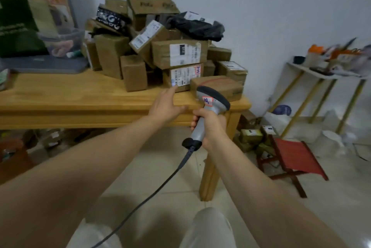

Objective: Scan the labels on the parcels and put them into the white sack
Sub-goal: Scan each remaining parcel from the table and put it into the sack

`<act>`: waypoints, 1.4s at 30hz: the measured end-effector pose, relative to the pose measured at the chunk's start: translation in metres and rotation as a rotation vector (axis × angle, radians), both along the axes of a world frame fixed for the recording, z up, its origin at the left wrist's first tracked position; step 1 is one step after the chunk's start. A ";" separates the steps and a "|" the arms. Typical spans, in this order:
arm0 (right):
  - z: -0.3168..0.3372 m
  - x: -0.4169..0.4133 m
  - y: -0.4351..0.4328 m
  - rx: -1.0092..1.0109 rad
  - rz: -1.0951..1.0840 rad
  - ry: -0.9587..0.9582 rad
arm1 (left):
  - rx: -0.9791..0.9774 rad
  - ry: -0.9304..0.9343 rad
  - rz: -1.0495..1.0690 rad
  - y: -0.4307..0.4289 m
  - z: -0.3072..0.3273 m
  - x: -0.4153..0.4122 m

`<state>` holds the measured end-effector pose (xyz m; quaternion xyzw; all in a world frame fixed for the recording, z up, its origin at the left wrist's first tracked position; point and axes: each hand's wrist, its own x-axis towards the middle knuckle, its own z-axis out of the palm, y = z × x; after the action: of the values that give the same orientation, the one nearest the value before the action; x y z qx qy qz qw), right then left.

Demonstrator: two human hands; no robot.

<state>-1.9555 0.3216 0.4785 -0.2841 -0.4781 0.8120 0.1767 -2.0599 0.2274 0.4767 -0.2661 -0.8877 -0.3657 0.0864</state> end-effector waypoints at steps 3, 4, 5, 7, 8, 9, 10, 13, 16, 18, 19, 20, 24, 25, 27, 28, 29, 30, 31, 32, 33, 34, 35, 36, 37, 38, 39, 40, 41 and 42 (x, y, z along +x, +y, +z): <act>-0.008 0.006 0.028 -0.045 -0.039 -0.006 | -0.075 0.048 -0.082 0.039 0.011 -0.009; -0.010 0.007 0.037 -0.059 -0.044 -0.008 | -0.114 0.076 -0.110 0.051 0.014 -0.013; -0.012 0.007 0.046 -0.067 -0.051 -0.013 | -0.162 0.108 -0.137 0.063 0.015 -0.016; -0.015 0.006 0.063 -0.071 -0.080 -0.030 | -0.285 0.185 -0.176 0.086 0.016 -0.022; -0.017 0.005 0.071 -0.074 -0.093 -0.038 | -0.361 0.229 -0.190 0.096 0.015 -0.026; -0.018 0.004 0.077 -0.079 -0.102 -0.043 | -0.439 0.270 -0.201 0.104 0.014 -0.029; -0.019 0.003 0.083 -0.085 -0.107 -0.047 | -0.516 0.301 -0.207 0.112 0.013 -0.033; -0.025 0.001 0.097 -0.098 -0.126 -0.037 | -0.687 0.319 -0.173 0.131 0.007 -0.039; -0.032 0.000 0.108 -0.122 -0.142 -0.036 | -0.704 0.376 -0.104 0.142 -0.003 -0.041; -0.036 0.000 0.113 -0.137 -0.147 -0.044 | -0.708 0.518 -0.066 0.145 -0.011 -0.040; -0.038 0.000 0.115 -0.140 -0.155 -0.051 | -0.694 0.582 -0.059 0.146 -0.015 -0.039; -0.040 0.001 0.116 -0.140 -0.165 -0.057 | -0.671 0.619 -0.062 0.145 -0.018 -0.038; -0.041 0.006 0.114 -0.139 -0.179 -0.066 | -0.545 0.544 -0.118 0.132 -0.017 -0.041; -0.040 0.007 0.112 -0.136 -0.179 -0.062 | -0.482 0.488 -0.126 0.127 -0.013 -0.041; -0.038 0.011 0.108 -0.132 -0.170 -0.043 | -0.321 0.365 -0.115 0.116 0.000 -0.039; -0.036 0.014 0.105 -0.131 -0.157 -0.030 | -0.233 0.311 -0.090 0.109 0.006 -0.038; -0.034 0.016 0.100 -0.130 -0.141 -0.018 | -0.151 0.275 -0.052 0.103 0.013 -0.036; -0.032 0.018 0.096 -0.131 -0.129 -0.006 | -0.084 0.255 -0.010 0.097 0.020 -0.033; -0.030 0.021 0.091 -0.131 -0.123 0.007 | -0.024 0.225 0.020 0.090 0.027 -0.031; -0.027 0.023 0.086 -0.131 -0.120 0.020 | 0.048 0.162 0.033 0.083 0.033 -0.029; -0.024 0.025 0.082 -0.127 -0.115 0.034 | 0.130 0.060 0.039 0.076 0.037 -0.027; -0.021 0.028 0.076 -0.121 -0.105 0.047 | 0.212 -0.055 0.046 0.069 0.040 -0.025; -0.018 0.030 0.070 -0.114 -0.091 0.059 | 0.277 -0.158 0.054 0.062 0.041 -0.023; -0.015 0.032 0.064 -0.108 -0.075 0.071 | 0.320 -0.235 0.059 0.055 0.041 -0.023; -0.013 0.035 0.059 -0.103 -0.057 0.084 | 0.351 -0.292 0.058 0.048 0.041 -0.022; -0.010 0.037 0.053 -0.098 -0.038 0.096 | 0.376 -0.336 0.053 0.042 0.040 -0.020; -0.007 0.039 0.049 -0.091 -0.022 0.101 | 0.400 -0.377 0.046 0.035 0.040 -0.019; -0.004 0.041 0.045 -0.083 -0.009 0.102 | 0.426 -0.416 0.040 0.029 0.041 -0.017; -0.002 0.043 0.041 -0.076 0.001 0.101 | 0.455 -0.454 0.037 0.022 0.042 -0.016; 0.002 0.044 0.037 -0.070 0.013 0.102 | 0.486 -0.488 0.034 0.016 0.042 -0.015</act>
<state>-1.9112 0.3584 0.4800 -0.2452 -0.4415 0.8429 0.1855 -2.0753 0.2438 0.5190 -0.1273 -0.7734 -0.6180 -0.0616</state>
